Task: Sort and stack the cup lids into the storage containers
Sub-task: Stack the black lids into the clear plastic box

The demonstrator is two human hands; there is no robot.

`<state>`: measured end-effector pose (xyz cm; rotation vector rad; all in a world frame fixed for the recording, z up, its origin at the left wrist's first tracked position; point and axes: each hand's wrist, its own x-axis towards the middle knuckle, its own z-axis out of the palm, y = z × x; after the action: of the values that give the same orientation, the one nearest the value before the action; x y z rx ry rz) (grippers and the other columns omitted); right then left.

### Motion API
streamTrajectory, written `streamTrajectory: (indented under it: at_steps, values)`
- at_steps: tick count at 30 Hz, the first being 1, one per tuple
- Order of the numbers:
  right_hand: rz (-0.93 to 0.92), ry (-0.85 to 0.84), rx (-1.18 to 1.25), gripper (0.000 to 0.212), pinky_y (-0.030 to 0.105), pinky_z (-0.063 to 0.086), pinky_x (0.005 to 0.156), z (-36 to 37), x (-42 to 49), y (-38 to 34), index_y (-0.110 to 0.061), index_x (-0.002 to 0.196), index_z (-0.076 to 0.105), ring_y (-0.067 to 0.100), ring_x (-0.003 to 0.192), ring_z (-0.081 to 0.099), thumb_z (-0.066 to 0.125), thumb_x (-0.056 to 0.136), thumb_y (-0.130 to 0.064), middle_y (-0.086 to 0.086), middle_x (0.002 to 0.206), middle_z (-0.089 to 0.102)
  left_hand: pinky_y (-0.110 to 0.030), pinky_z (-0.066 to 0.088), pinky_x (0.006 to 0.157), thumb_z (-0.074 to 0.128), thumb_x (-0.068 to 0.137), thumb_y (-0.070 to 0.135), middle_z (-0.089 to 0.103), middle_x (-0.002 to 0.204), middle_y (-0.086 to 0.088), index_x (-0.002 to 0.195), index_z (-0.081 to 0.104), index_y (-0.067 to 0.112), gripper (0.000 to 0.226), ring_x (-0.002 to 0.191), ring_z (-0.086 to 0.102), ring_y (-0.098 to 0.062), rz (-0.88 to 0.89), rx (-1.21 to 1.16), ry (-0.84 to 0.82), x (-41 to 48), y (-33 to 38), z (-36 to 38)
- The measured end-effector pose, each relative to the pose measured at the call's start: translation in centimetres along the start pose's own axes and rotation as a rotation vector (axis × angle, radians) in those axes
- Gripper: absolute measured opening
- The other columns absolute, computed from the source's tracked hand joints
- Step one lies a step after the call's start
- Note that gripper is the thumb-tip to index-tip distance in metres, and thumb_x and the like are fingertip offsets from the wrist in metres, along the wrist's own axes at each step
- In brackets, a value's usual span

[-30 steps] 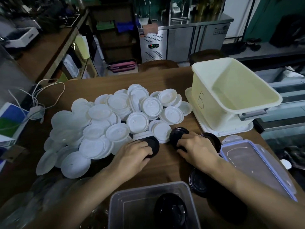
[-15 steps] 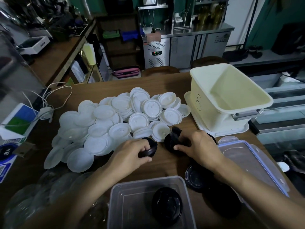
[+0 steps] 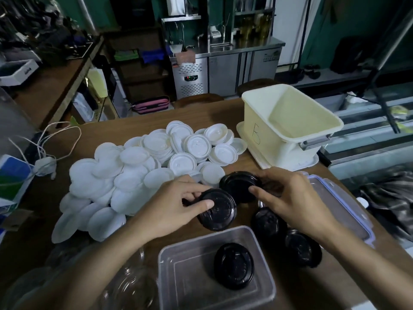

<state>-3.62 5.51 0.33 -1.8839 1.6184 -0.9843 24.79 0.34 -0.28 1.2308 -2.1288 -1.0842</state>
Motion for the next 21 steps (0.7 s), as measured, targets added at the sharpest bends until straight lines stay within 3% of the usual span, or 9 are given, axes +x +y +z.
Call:
streamTrajectory:
  at_steps: [4, 8, 14, 17, 21]
  values:
    - [0.051, 0.071, -0.004, 0.019, 0.024, 0.052, 0.083, 0.5, -2.5, -0.4, -0.042, 0.107, 0.075, 0.007, 0.096, 0.068, 0.076, 0.091, -0.032, -0.013, 0.100, 0.069, -0.022, 0.056, 0.083, 0.078, 0.091, 0.036, 0.064, 0.104, 0.011, 0.116, 0.077, 0.045, 0.026, 0.089, 0.068, -0.002, 0.029, -0.052, -0.166, -0.9, 0.1, 1.0]
    - [0.132, 0.110, -0.043, 0.023, 0.027, 0.053, 0.081, 0.8, -4.9, -0.4, -0.043, 0.113, 0.076, 0.005, 0.095, 0.067, 0.076, 0.091, -0.035, -0.014, 0.096, 0.069, -0.024, 0.057, 0.078, 0.082, 0.089, 0.039, 0.061, 0.098, 0.007, 0.112, 0.079, 0.032, 0.025, 0.077, 0.066, -0.006, 0.101, 0.009, -0.273, -1.8, 0.1, 3.0]
    - [0.225, 0.167, 0.009, 0.029, 0.032, 0.058, 0.082, 0.5, -7.7, -1.0, -0.038, 0.121, 0.075, 0.004, 0.091, 0.071, 0.074, 0.092, -0.033, -0.015, 0.098, 0.072, -0.017, 0.051, 0.072, 0.080, 0.087, 0.046, 0.058, 0.099, 0.013, 0.114, 0.078, 0.029, 0.032, 0.075, 0.063, -0.004, 0.166, 0.143, -0.284, -2.1, -0.3, 5.5]
    - [0.259, 0.155, 0.040, 0.032, 0.036, 0.060, 0.086, 0.5, -8.8, -1.6, -0.033, 0.123, 0.074, 0.004, 0.092, 0.073, 0.075, 0.091, -0.033, -0.017, 0.098, 0.074, -0.026, 0.054, 0.075, 0.075, 0.090, 0.052, 0.055, 0.100, 0.014, 0.111, 0.073, 0.024, 0.035, 0.077, 0.062, -0.005, 0.203, 0.276, -0.273, -1.8, -0.2, 5.9]
    - [0.274, 0.057, -0.020, 0.028, 0.037, 0.059, 0.081, 0.6, -9.7, -2.1, -0.037, 0.119, 0.076, 0.006, 0.092, 0.072, 0.075, 0.092, -0.028, -0.018, 0.100, 0.074, -0.020, 0.048, 0.079, 0.069, 0.096, 0.049, 0.051, 0.100, 0.015, 0.127, 0.064, 0.025, 0.040, 0.086, 0.061, -0.010, 0.322, 0.381, -0.263, -1.8, 0.1, 5.9]
